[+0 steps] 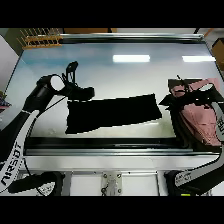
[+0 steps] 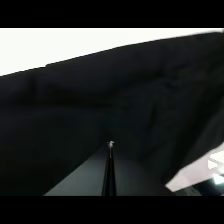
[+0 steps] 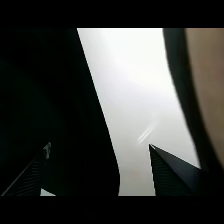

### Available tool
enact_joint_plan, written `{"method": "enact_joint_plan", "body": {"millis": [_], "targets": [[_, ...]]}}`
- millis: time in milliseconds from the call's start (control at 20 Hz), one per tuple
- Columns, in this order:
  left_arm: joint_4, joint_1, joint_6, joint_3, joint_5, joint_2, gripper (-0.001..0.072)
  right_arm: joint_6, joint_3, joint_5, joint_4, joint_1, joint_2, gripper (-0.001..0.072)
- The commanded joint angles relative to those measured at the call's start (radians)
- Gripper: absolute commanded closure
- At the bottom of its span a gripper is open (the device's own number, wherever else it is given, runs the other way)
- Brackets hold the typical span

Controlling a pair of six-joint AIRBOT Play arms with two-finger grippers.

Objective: Fold the clothes and pants, and hang the long-sleeved shirts on hangers.

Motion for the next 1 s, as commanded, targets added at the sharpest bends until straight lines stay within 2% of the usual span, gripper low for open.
{"method": "enact_joint_plan", "body": {"millis": [0,300,350,400,450,500,550,650,850,950], "targets": [[0.001,-0.072,-0.022,0.032,0.024,-0.045,0.0697,-0.057,-0.006,0.032,0.076,0.031,-0.065,-0.0008],[0.001,-0.132,-0.033,0.15,0.011,-0.154,0.0697,-0.056,-0.006,0.003,0.163,0.114,-0.098,-0.0003],[0.001,-0.139,-0.034,0.158,0.011,-0.167,0.0697,-0.056,-0.006,-0.006,0.163,0.118,-0.098,0.0059],[0.0,-0.14,-0.037,0.161,0.011,-0.179,0.0697,-0.056,-0.006,-0.012,0.163,0.119,-0.097,0.031],[-0.008,-0.142,-0.047,0.161,0.011,-0.191,0.0697,-0.056,-0.006,-0.011,0.163,0.119,-0.097,0.0511],[-0.035,-0.141,-0.05,0.161,0.011,-0.206,0.0697,-0.056,-0.006,-0.009,0.16,0.117,-0.095,0.0632],[-0.057,-0.141,-0.05,0.161,0.011,-0.222,0.0697,-0.056,-0.006,-0.007,0.151,0.112,-0.087,0.0694],[-0.086,-0.141,-0.049,0.161,0.012,-0.254,0.0697,-0.036,0.0,0.01,0.097,0.096,-0.045,0.0694],[-0.207,-0.153,-0.049,0.162,0.1,-0.314,0.0698,0.104,0.092,0.134,-0.189,0.094,0.087,0.0694],[-0.238,-0.178,-0.048,0.163,0.148,-0.345,0.0698,0.157,0.135,0.192,-0.216,0.108,0.145,0.0694]]}}
